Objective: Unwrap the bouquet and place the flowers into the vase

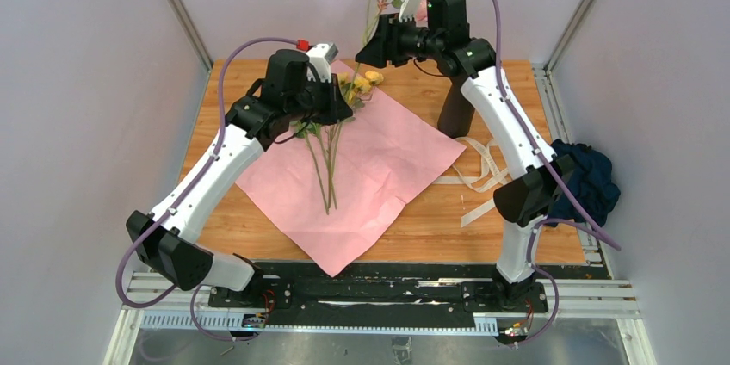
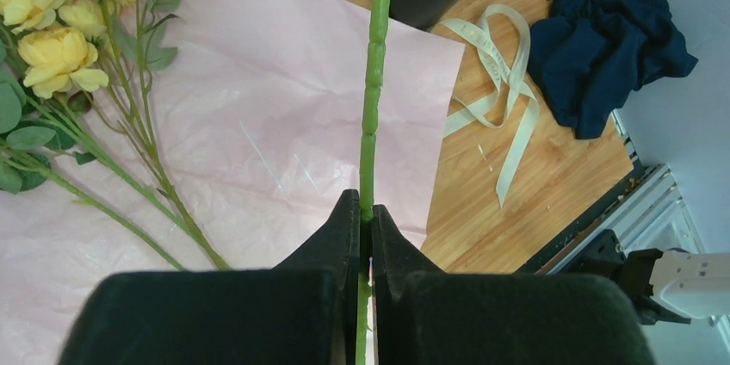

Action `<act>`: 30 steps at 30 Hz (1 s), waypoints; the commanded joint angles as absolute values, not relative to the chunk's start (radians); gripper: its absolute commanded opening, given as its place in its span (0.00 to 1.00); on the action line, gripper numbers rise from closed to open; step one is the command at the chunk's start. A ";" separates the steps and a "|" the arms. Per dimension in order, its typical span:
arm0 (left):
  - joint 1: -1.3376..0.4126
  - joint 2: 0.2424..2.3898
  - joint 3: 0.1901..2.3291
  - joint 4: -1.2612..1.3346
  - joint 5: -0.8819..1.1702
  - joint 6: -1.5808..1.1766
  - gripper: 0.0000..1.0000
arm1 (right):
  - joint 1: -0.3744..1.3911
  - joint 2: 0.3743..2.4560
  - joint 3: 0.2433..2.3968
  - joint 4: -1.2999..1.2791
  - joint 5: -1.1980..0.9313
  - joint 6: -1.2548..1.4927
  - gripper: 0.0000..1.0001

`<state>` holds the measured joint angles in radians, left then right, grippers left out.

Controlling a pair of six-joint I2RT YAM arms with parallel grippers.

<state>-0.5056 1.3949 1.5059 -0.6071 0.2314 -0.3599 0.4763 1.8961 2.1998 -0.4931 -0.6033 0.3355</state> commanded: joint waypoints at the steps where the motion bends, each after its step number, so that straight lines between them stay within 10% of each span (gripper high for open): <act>1: -0.508 1.361 1.492 -0.585 0.235 -0.362 0.00 | 0.473 1.898 2.204 -0.457 -0.630 0.360 0.57; 10: -0.508 1.348 1.484 -0.587 0.226 -0.357 0.00 | 0.474 1.965 2.246 -0.399 -0.665 0.427 0.51; 16: -0.508 1.347 1.478 -0.588 0.217 -0.353 0.00 | 0.474 1.970 2.247 -0.399 -0.672 0.436 0.02; 20: -0.508 1.350 1.469 -0.595 0.197 -0.353 0.01 | 0.472 1.954 2.249 -0.400 -0.673 0.429 0.00; 24: -0.508 1.351 1.477 -0.597 0.186 -0.356 0.63 | 0.472 1.941 2.272 -0.443 -0.657 0.384 0.00; 30: -0.508 1.370 1.499 -0.605 0.197 -0.347 0.84 | 0.468 1.860 2.262 -0.441 -0.627 0.309 0.00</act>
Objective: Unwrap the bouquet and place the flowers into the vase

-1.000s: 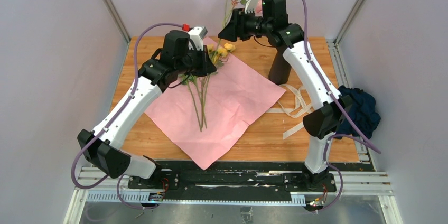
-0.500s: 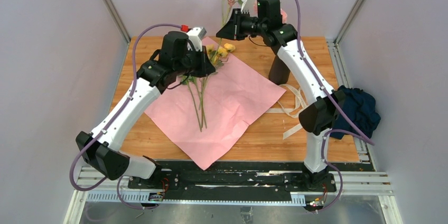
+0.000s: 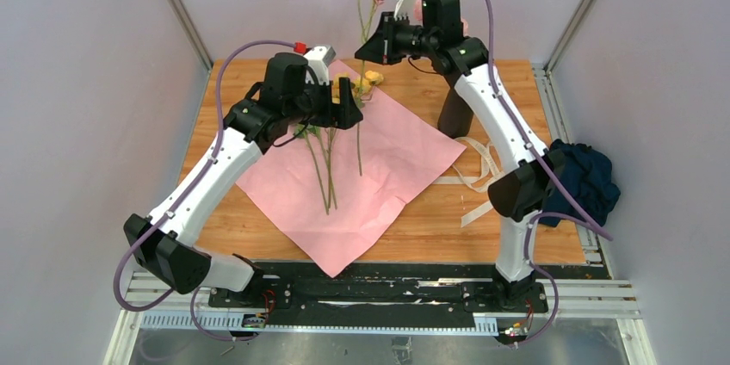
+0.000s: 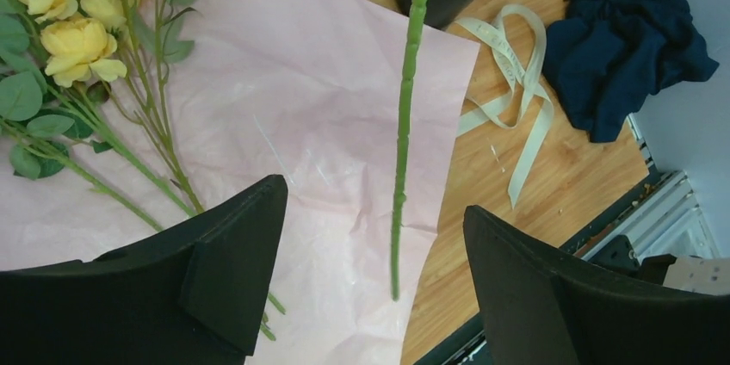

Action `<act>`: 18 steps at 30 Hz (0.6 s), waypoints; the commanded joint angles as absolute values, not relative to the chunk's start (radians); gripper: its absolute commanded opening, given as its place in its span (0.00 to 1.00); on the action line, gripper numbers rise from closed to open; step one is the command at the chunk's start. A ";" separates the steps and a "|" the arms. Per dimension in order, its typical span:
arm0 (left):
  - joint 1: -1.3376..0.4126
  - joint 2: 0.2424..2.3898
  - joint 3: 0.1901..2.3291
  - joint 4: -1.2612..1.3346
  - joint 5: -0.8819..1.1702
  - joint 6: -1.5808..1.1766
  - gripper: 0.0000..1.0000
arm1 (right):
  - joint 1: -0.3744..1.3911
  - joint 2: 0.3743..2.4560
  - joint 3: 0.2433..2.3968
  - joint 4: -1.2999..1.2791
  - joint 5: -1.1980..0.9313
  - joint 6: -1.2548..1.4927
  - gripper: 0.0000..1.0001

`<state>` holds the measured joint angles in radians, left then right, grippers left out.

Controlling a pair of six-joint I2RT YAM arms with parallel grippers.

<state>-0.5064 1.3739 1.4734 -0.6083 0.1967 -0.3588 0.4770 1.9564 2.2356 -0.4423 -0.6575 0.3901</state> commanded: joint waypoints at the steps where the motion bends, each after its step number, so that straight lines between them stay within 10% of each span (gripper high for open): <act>1: -0.508 1.376 1.499 -0.605 0.200 -0.347 0.84 | 0.467 1.828 2.238 -0.422 -0.601 0.286 0.00; 18: -0.508 1.447 1.502 -0.573 0.265 -0.314 0.83 | 0.184 1.542 2.000 -0.164 -0.451 -0.042 0.00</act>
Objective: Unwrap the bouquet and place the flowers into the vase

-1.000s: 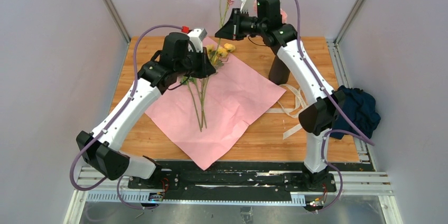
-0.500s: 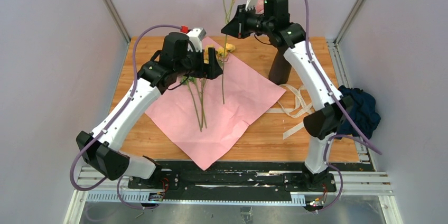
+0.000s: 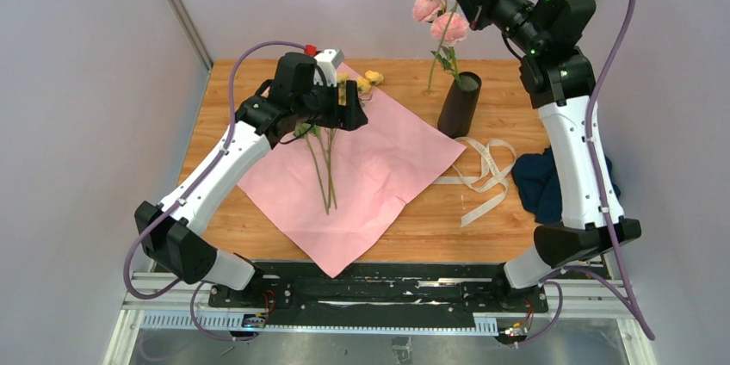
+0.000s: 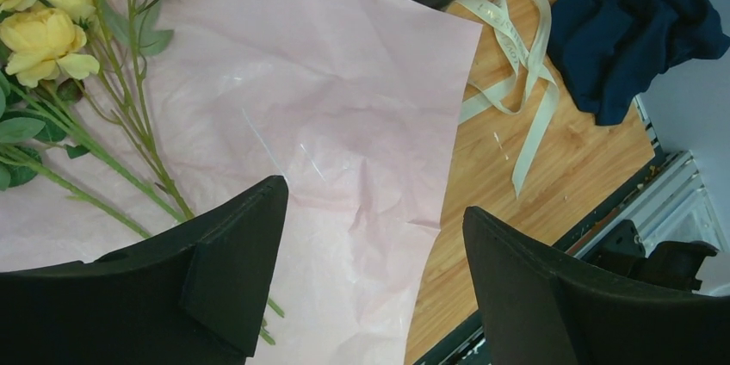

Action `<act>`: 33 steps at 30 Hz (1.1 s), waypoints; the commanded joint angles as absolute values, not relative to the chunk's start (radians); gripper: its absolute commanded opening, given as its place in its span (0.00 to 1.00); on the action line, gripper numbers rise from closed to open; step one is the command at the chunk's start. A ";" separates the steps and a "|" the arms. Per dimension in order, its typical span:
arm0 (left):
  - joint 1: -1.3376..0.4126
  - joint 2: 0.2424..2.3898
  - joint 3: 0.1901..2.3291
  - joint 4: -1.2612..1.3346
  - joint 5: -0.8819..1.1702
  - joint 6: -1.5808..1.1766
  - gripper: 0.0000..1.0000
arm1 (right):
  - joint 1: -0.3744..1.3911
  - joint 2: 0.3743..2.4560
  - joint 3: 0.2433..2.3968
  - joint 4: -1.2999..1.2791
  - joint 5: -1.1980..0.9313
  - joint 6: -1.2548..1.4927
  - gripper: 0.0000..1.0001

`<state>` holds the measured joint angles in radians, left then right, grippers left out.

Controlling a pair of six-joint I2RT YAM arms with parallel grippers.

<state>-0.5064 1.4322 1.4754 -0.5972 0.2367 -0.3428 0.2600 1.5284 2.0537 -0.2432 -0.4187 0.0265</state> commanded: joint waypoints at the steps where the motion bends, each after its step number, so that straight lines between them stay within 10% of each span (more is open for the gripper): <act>1: -0.507 1.450 1.502 -0.573 0.267 -0.311 0.83 | 0.158 1.545 2.002 -0.164 -0.479 -0.043 0.00; 33: -0.508 1.477 1.491 -0.584 0.268 -0.304 0.81 | -0.069 1.689 1.956 -0.064 -0.649 0.039 0.00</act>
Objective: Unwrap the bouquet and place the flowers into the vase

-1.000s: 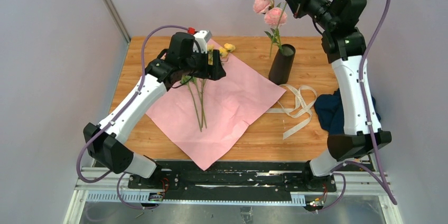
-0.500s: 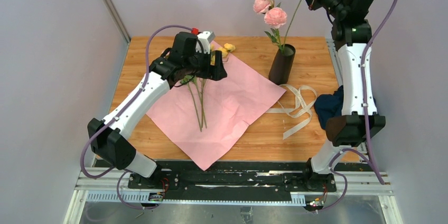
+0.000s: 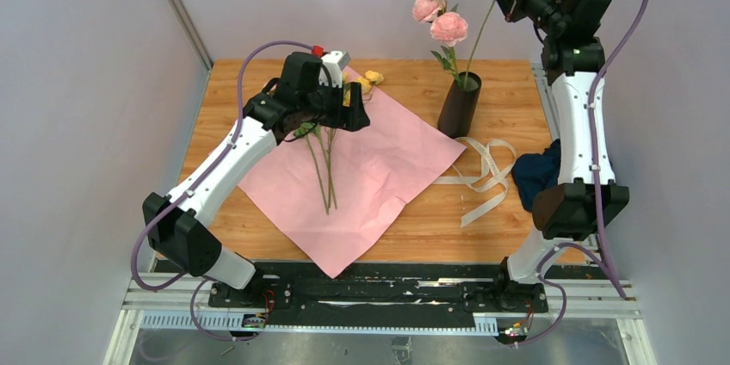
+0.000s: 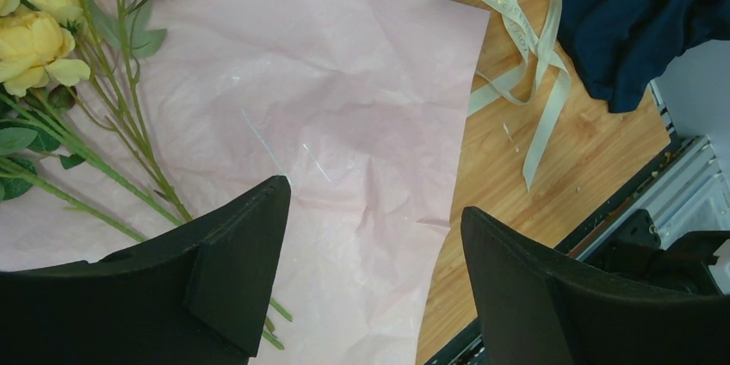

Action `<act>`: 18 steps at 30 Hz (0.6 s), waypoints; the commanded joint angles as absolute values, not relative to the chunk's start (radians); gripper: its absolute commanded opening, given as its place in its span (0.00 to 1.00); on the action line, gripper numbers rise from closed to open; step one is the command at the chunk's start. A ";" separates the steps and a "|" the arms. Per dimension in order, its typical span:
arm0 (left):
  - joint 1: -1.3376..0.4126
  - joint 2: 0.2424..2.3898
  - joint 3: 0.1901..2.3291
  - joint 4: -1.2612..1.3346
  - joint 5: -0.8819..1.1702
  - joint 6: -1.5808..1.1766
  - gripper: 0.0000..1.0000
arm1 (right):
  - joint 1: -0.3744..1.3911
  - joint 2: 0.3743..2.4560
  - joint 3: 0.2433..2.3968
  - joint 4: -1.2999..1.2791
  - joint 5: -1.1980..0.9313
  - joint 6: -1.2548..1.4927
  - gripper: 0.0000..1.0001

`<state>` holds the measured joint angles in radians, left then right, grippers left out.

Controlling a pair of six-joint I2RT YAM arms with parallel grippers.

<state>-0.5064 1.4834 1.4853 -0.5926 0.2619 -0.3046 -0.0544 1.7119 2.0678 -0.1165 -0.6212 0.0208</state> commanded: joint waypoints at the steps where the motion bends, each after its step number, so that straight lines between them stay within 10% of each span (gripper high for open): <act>1: -0.508 1.474 1.489 -0.584 0.267 -0.304 0.81 | -0.069 1.683 1.914 -0.054 -0.650 0.039 0.00; 18: -0.508 1.495 1.504 -0.594 0.276 -0.317 0.80 | -0.056 1.636 1.522 0.075 -0.651 0.042 0.06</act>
<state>-0.5064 1.4841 1.4853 -0.5930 0.2623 -0.3099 -0.0551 1.6726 1.5585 0.0410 -0.6369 0.0357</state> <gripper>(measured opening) 0.807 0.045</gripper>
